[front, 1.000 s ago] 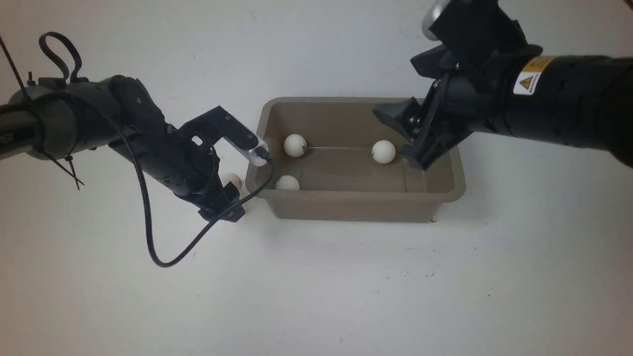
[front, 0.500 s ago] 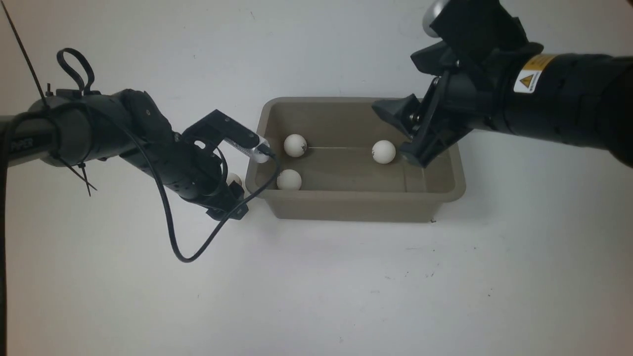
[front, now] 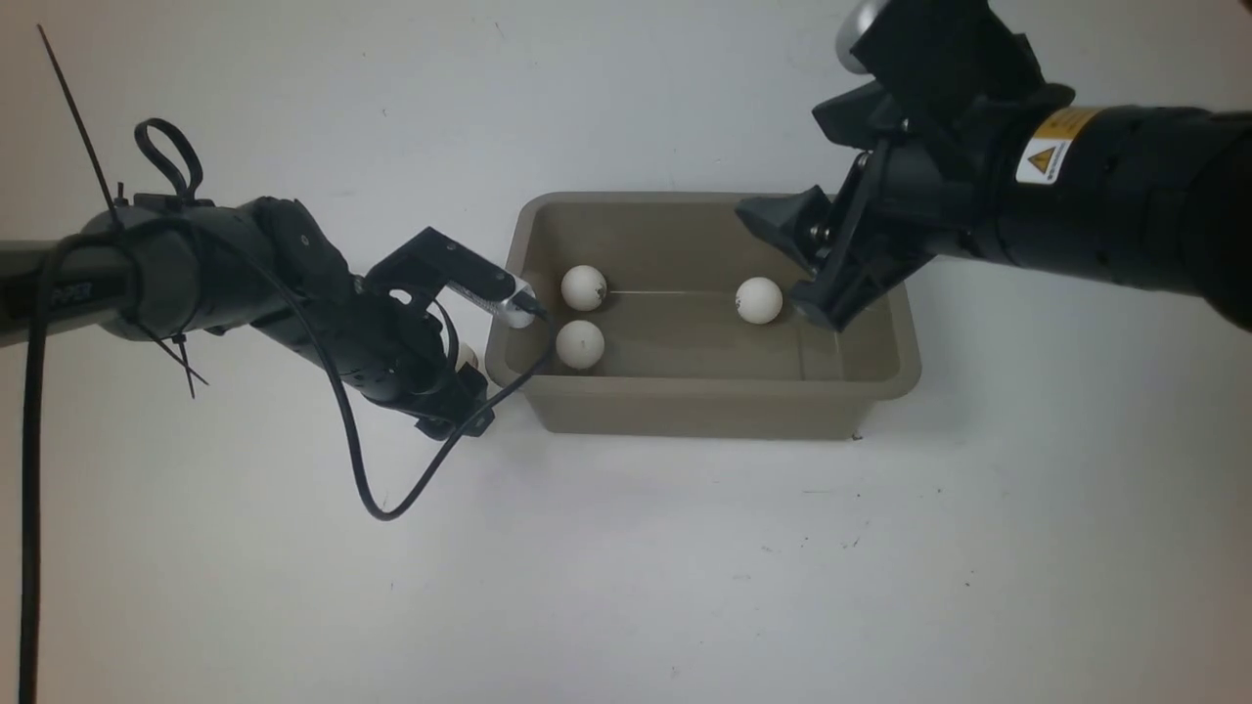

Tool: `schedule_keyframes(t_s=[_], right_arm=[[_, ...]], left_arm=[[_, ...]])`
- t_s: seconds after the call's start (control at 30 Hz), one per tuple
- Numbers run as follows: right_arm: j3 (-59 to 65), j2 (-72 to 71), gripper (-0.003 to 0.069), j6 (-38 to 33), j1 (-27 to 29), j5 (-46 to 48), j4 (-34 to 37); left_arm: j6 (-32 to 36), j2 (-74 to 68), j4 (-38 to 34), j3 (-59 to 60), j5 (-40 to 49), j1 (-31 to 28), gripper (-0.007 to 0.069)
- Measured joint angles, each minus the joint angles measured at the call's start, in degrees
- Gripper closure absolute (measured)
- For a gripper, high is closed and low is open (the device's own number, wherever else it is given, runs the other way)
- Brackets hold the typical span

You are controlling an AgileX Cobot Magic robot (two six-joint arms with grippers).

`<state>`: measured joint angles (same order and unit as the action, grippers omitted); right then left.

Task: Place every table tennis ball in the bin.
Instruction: Use the left arm to clamp the table tennis ball closest to it

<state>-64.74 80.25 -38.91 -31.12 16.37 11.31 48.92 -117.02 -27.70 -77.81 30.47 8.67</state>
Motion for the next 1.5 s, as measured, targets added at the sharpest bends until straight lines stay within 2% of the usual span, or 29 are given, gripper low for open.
schedule_keyframes(t_s=[0.3,0.53,0.63,0.8,0.87,1.0,1.13,1.37,1.5], right_arm=[[0.0,0.0,0.0144,0.0,0.0,-0.05,0.0],[0.0,0.0,0.0144,0.0,0.0,-0.02,0.0],[0.0,0.0,0.0144,0.0,0.0,-0.02,0.0],[0.0,0.0,0.0144,0.0,0.0,-0.07,0.0],[0.0,0.0,0.0144,0.0,0.0,-0.07,0.0],[0.0,0.0,0.0144,0.0,0.0,-0.13,0.0],[0.0,0.0,0.0144,-0.21,0.0,-0.17,0.0],[0.0,0.0,0.0144,-1.07,0.0,-0.23,0.0],[0.0,0.0,0.0144,-1.2,0.0,-1.0,0.0]], left_arm=[[0.0,-0.87,-0.13,0.0,-1.45,0.0,0.0136],[2.25,-1.54,-2.81,0.0,-2.7,0.0,0.0137],[4.08,-1.78,-5.07,0.0,-3.56,0.0,0.0167],[4.88,-1.85,-6.07,0.0,-4.04,0.0,0.028],[4.94,-1.85,-5.75,0.0,-3.99,0.0,0.0279],[4.88,-1.85,-3.28,-0.13,-3.29,0.0,0.0279],[1.94,-1.26,2.22,-0.48,0.26,0.0,0.0279],[-11.75,2.02,18.98,-0.2,10.72,0.0,0.0279],[-14.47,6.35,21.0,-0.04,13.26,0.0,0.0279]])
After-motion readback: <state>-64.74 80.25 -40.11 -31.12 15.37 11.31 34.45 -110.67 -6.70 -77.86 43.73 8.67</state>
